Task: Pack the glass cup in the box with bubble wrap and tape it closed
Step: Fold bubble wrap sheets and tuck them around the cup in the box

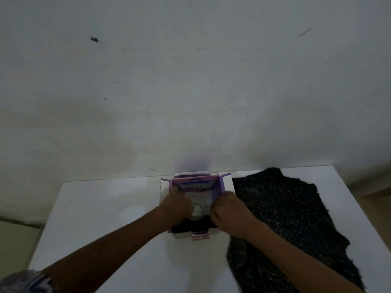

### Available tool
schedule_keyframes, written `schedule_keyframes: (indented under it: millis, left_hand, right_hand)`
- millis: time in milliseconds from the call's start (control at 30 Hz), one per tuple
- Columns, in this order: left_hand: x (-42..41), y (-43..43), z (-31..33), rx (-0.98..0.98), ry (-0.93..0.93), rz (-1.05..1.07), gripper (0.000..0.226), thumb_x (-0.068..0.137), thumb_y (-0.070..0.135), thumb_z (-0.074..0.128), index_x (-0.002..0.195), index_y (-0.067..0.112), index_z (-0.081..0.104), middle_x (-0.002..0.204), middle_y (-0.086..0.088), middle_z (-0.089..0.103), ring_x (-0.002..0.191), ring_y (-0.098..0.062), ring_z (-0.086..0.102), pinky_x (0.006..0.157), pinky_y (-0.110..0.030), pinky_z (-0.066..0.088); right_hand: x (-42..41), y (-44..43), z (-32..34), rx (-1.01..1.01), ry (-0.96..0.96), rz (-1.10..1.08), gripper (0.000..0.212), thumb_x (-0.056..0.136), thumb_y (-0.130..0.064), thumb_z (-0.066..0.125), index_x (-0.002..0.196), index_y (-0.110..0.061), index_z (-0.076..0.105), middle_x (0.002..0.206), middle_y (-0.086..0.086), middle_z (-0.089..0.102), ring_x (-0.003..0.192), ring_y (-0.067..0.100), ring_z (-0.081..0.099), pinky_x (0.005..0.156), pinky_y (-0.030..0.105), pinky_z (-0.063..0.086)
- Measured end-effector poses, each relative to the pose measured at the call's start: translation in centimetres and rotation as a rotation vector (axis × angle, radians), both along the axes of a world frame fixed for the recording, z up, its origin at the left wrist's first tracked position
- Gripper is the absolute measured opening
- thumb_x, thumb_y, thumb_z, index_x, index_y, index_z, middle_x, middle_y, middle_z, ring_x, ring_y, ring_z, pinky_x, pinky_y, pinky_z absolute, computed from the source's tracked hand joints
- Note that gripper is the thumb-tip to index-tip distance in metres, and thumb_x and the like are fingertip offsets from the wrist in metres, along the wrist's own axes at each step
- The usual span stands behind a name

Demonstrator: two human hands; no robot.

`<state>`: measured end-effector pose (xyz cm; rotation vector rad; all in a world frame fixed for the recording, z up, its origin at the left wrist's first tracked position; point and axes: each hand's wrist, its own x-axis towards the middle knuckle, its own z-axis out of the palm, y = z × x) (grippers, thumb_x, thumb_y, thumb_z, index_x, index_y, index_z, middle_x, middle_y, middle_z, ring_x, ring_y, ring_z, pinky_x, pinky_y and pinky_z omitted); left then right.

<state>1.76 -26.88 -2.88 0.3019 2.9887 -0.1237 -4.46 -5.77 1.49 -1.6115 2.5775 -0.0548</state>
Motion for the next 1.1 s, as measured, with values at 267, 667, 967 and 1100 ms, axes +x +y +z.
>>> schedule_keyframes:
  millis: [267,667,967,1100]
  left_hand:
    - [-2.5,12.5,7.2,0.345,0.289,-0.139,0.016,0.076,0.02,0.055,0.089,0.022,0.065,0.082,0.001,0.065,0.075,-0.023,0.06,0.064,-0.034,0.045]
    - [1.3,30.2,-5.7,0.258,-0.335,-0.049,0.04,0.091,0.018,0.053,0.129,0.011,0.046,0.132,-0.015,0.043,0.12,-0.036,0.04,0.092,-0.047,0.04]
    - [-0.4,27.6,-4.1,0.716,-0.116,0.24,0.02,0.1,0.025,0.035,0.092,0.015,0.051,0.074,-0.002,0.058,0.063,-0.013,0.052,0.06,-0.03,0.044]
    - [-1.6,26.7,-2.4,0.764,-0.074,0.323,0.029,0.101,0.04,0.029,0.091,0.021,0.049,0.073,0.004,0.058,0.064,-0.013,0.056,0.066,-0.038,0.049]
  right_hand:
    - [-4.4,10.8,0.6,-0.425,-0.18,-0.456,0.019,0.094,-0.022,0.05,0.104,-0.019,0.066,0.099,-0.002,0.068,0.088,0.015,0.058,0.079,0.033,0.048]
    - [0.0,28.3,-7.5,0.005,-0.386,-0.53,0.022,0.086,-0.024,0.047,0.079,-0.013,0.065,0.081,0.007,0.067,0.073,0.02,0.06,0.065,0.034,0.052]
    - [-0.3,31.1,-8.0,0.012,-0.222,-0.301,0.05,0.084,-0.061,0.039,0.111,-0.022,0.057,0.096,-0.004,0.065,0.085,0.016,0.061,0.07,0.029,0.04]
    - [-3.6,30.7,-5.6,-0.056,-0.359,-0.393,0.018,0.094,-0.035,0.045,0.098,-0.018,0.052,0.081,0.003,0.064,0.069,0.016,0.059,0.059,0.032,0.049]
